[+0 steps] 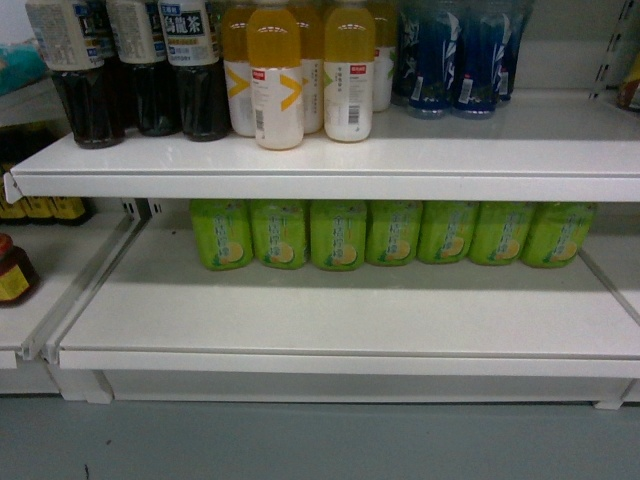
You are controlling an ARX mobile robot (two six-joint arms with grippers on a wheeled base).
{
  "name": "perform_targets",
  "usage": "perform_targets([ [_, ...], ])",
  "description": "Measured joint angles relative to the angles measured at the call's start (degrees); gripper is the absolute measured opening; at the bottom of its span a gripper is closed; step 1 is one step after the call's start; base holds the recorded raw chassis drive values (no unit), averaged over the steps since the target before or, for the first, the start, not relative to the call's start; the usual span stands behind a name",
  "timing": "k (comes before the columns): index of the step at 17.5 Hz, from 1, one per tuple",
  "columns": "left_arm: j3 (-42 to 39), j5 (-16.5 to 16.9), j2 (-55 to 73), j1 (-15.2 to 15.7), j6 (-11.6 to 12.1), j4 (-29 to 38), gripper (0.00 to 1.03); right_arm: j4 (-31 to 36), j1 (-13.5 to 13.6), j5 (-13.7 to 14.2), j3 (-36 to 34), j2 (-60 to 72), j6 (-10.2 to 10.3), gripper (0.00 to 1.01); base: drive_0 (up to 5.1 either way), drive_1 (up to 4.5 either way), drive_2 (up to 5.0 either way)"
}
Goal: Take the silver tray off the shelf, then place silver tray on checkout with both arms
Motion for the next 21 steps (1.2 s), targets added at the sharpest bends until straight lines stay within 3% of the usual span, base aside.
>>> perform_targets([
  [21, 0.0, -0.09, 0.0, 0.0, 0.0, -0.02, 0.98, -0.11, 0.0, -0.02, 0.0, 0.0, 0.02, 0.98, 0.0, 0.0, 0.0],
])
